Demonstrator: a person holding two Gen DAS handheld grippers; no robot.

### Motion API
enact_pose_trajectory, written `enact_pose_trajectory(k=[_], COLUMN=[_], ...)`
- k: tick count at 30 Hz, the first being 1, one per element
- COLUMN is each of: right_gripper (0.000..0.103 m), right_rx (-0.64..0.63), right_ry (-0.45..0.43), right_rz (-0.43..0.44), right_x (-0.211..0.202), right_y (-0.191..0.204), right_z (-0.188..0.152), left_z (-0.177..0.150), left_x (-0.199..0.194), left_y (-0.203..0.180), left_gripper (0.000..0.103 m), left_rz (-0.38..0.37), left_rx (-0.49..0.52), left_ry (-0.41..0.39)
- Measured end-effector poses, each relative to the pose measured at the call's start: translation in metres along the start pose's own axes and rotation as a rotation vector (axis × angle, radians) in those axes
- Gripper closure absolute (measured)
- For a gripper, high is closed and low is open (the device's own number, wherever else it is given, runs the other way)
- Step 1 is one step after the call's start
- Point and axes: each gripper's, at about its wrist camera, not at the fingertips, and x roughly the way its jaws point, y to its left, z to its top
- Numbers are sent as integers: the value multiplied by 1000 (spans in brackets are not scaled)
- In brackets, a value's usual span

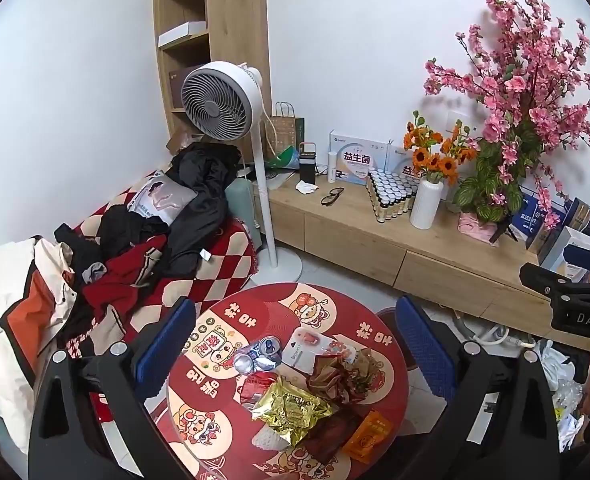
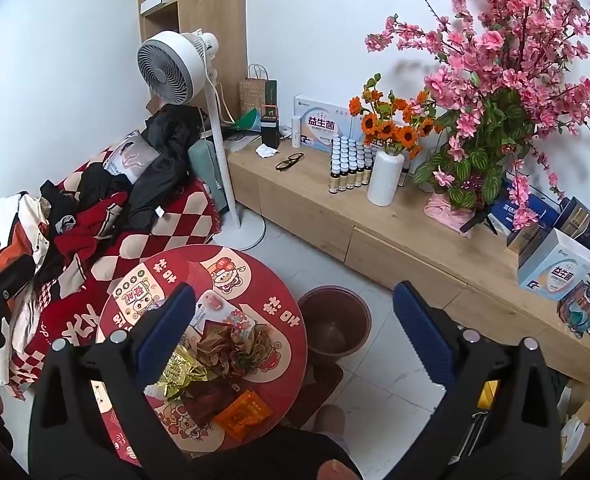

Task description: Collect trash

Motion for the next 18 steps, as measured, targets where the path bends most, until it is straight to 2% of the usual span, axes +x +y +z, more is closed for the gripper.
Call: enact_pose_trajectory(k=[18], right_gripper=[6], right_rx=[3], right_ry=[-1], right_rz=[4], right_x=[-2], right_y=[-2], right_z=[-1], left_z=[-5], left_x=[-1], left_y=[3], left_gripper=[5], left_rz=[1], left_rx=[2], left_ry=[-2])
